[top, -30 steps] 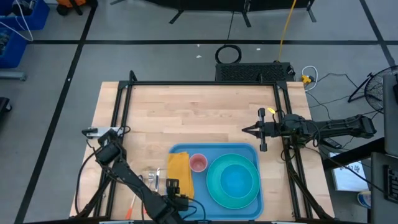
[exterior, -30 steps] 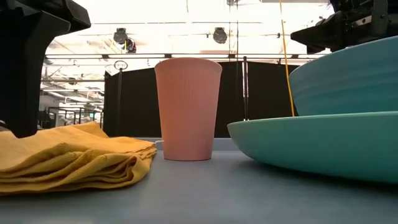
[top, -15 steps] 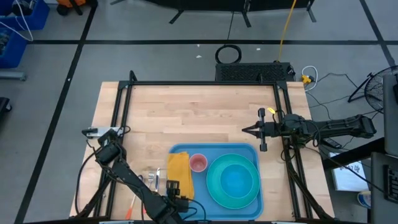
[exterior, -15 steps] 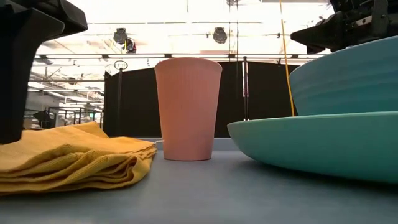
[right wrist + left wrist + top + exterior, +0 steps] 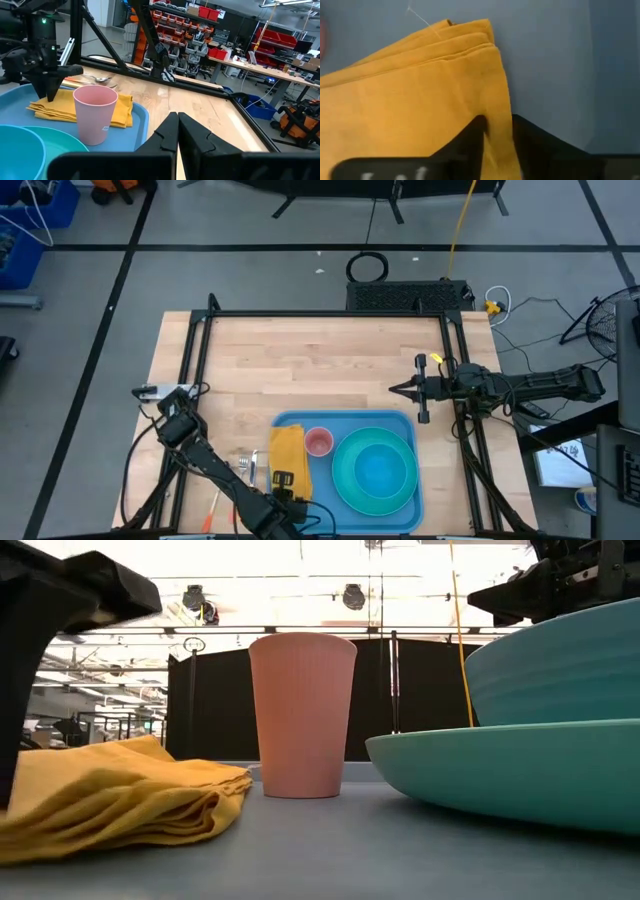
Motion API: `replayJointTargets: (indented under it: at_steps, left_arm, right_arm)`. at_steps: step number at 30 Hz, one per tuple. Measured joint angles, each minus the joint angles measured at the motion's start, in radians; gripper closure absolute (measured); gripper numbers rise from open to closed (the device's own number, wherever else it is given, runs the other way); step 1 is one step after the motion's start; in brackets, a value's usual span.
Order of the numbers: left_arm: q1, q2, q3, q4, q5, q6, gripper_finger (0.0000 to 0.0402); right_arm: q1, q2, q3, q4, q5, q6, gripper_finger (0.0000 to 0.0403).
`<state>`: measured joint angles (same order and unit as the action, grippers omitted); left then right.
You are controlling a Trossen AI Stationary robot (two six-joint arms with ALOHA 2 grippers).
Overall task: Set up tray
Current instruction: Put the yellow napkin on the blue serving tray to the left of the green plate
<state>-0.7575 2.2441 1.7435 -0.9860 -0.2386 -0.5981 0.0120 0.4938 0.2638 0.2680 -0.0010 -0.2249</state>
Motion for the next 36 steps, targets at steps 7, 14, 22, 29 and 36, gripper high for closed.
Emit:
replayJointTargets:
  at_steps: [7,14,22,29,36]
  left_arm:
    - [0.001,0.026,0.003,0.022,0.015,0.024,0.0380]
    - [-0.011,0.029,0.002,0.047,0.027,0.143,0.0391]
    - [-0.016,0.030,0.001,0.064,0.044,0.127,0.0388]
    - [-0.011,0.000,-0.003,0.065,0.053,0.072,0.0370]
    - [-0.011,-0.086,-0.002,0.065,0.048,0.071,0.0300]
  right_arm:
    - [0.000,0.000,0.000,-0.008,0.000,0.000,0.0403]
    - [0.000,0.000,0.000,-0.005,0.000,-0.004,0.0403]
    - [0.000,0.000,0.000,-0.005,0.001,-0.005,0.0403]
    - [0.000,0.000,0.000,-0.006,0.003,-0.005,0.0403]
    - [0.000,0.000,0.000,-0.006,0.003,-0.005,0.0403]
